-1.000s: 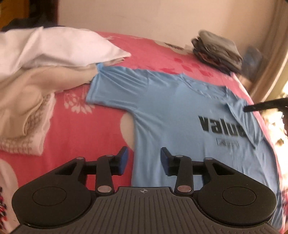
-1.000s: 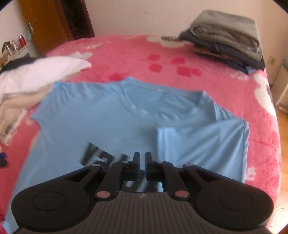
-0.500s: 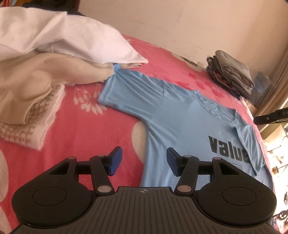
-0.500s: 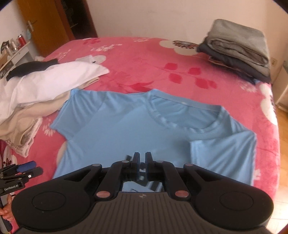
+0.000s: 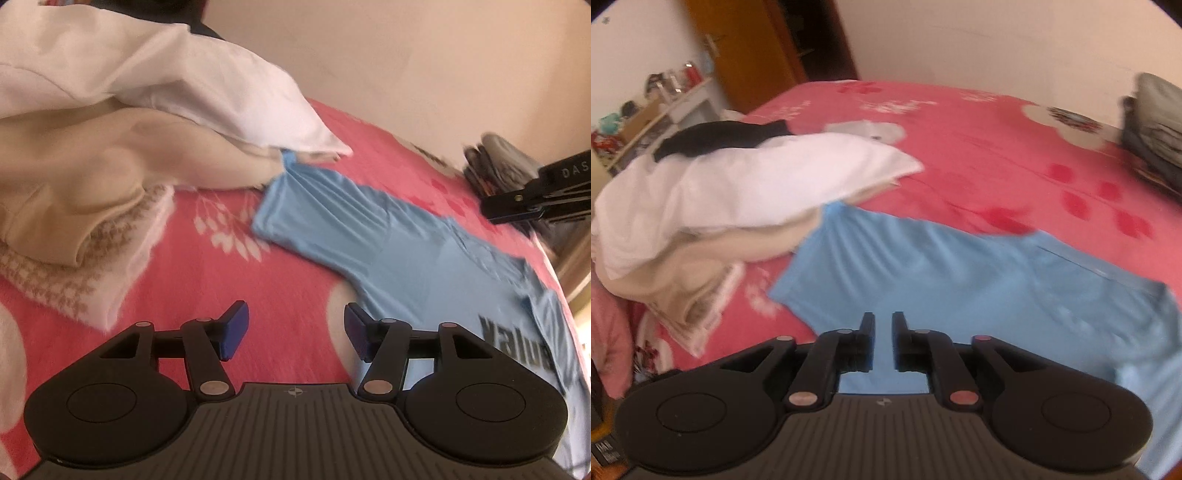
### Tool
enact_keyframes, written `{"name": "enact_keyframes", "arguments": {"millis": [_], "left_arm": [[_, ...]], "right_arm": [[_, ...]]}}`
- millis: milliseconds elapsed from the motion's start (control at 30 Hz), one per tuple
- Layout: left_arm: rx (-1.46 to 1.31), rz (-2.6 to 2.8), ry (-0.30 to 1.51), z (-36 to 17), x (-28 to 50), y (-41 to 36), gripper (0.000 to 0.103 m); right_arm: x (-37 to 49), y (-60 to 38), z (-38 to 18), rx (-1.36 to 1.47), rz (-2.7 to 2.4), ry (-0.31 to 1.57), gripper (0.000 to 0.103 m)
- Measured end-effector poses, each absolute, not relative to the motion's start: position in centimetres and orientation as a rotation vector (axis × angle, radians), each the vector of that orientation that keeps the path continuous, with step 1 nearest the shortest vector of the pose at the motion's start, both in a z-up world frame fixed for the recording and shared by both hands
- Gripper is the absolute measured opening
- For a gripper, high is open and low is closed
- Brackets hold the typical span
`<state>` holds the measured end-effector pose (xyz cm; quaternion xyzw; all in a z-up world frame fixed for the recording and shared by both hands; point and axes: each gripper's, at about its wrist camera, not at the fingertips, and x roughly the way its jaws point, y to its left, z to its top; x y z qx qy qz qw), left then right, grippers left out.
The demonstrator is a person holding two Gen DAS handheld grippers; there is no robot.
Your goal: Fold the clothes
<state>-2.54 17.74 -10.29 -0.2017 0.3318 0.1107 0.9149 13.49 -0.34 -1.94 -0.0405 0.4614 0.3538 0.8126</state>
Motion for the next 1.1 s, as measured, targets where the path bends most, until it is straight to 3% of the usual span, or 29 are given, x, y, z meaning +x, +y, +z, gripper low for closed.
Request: {"name": "enact_keyframes", "arguments": {"millis": [400, 467, 600, 667, 767, 933, 1067, 1100], "left_arm": [[-0.456, 0.304, 0.580, -12.1, 3.8, 20.6, 0.053], [-0.455, 0.307, 0.602, -12.6, 4.8, 20.9, 0.044], [-0.412, 0.326, 0.610, -13.5, 5.5, 20.6, 0.038], [-0.371, 0.334, 0.598, -13.7, 5.5, 20.3, 0.021], [-0.338, 0.336, 0.565, -13.8, 5.3, 19.9, 0.003], [-0.267, 0.290, 0.487, -13.0, 4.6, 18.4, 0.003], [-0.213, 0.244, 0.459, -12.6, 4.7, 17.2, 0.003], [-0.203, 0.235, 0.452, -12.6, 4.9, 17.0, 0.003]], "right_arm": [[18.9, 11.3, -6.0, -0.135, 0.835, 1.004, 0.024], [19.9, 12.4, -6.5, -0.132, 0.838, 1.006, 0.025], [21.5, 14.3, -7.4, -0.140, 0.849, 1.017, 0.025], [22.0, 15.0, -7.7, -0.138, 0.847, 1.020, 0.025], [22.7, 15.4, -8.2, -0.127, 0.840, 1.031, 0.025], [23.3, 16.0, -8.8, -0.150, 0.848, 1.067, 0.026], [22.9, 17.3, -8.8, -0.203, 0.889, 1.071, 0.045], [22.7, 17.7, -8.8, -0.224, 0.903, 1.066, 0.045]]}}
